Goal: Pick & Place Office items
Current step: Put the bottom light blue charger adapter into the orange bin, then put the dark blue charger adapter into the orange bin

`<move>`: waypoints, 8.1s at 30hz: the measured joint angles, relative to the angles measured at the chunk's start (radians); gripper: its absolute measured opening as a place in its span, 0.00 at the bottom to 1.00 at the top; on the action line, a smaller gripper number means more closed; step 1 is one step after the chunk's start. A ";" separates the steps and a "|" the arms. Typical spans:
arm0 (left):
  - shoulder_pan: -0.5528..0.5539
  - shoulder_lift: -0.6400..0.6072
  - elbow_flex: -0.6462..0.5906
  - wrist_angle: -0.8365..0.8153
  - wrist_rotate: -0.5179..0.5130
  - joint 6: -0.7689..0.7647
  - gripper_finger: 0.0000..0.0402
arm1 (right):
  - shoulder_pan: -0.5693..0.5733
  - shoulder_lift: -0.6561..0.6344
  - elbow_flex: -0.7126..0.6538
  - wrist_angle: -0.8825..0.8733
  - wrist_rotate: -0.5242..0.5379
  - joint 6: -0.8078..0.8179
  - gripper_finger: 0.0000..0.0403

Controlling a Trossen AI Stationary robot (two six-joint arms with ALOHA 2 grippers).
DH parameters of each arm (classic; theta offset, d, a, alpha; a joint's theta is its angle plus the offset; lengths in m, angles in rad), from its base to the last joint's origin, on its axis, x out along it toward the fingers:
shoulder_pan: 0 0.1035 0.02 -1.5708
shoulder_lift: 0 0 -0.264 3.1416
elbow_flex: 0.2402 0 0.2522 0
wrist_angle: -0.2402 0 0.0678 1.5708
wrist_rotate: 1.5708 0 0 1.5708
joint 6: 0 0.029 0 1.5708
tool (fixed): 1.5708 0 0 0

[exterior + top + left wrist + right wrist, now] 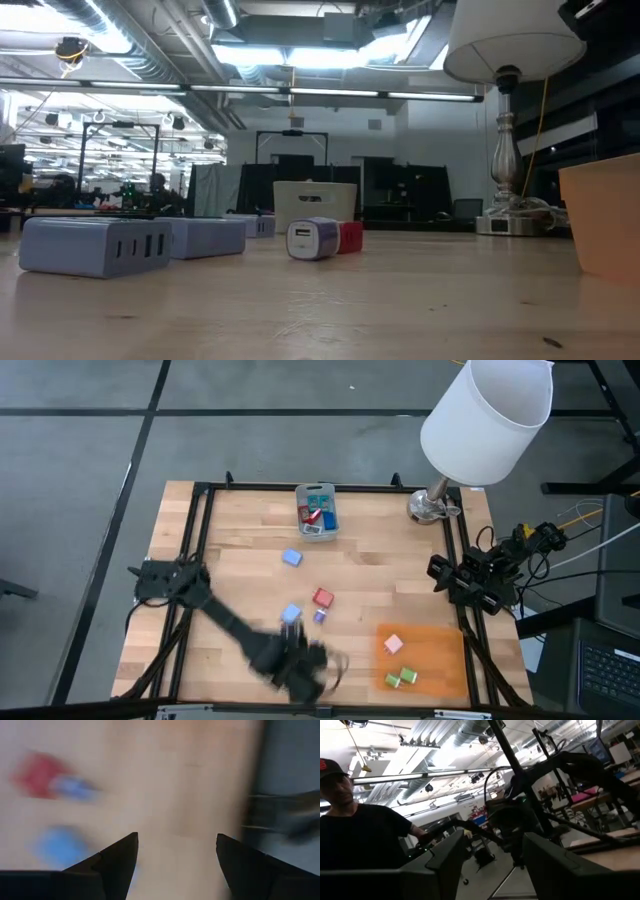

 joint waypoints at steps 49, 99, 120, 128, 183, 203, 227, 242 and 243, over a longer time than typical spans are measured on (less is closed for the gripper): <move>0.161 -0.313 -0.821 0.335 0.342 0.493 0.74 | 0.000 0.000 0.000 -0.007 0.065 -0.001 0.50; 0.336 -0.452 -0.825 1.075 0.606 0.081 0.53 | 0.000 0.000 0.000 -0.007 0.033 -0.027 0.50; 0.475 0.017 -0.578 1.952 0.310 -0.049 0.53 | 0.000 0.000 0.000 -0.003 -0.063 -0.004 0.50; 0.469 0.277 -0.150 1.687 0.406 -0.009 0.53 | 0.000 0.000 0.000 -0.003 -0.137 0.060 0.50; 0.416 0.092 0.106 -0.213 0.099 -0.497 0.77 | 0.000 0.000 0.000 -0.010 -0.206 0.030 0.50; 0.382 0.281 0.092 -0.107 0.266 -0.476 0.77 | 0.000 0.000 0.000 -0.008 -0.232 0.075 0.50; 0.415 0.301 0.044 -0.005 0.296 -0.411 0.31 | 0.000 0.000 0.000 -0.009 -0.232 0.074 0.50; 0.436 0.200 0.048 0.157 0.176 -0.375 0.31 | 0.000 0.000 0.000 -0.014 -0.240 0.073 0.50; 0.443 0.181 0.048 0.162 0.153 -0.371 0.31 | 0.000 0.000 0.000 -0.014 -0.240 0.073 0.50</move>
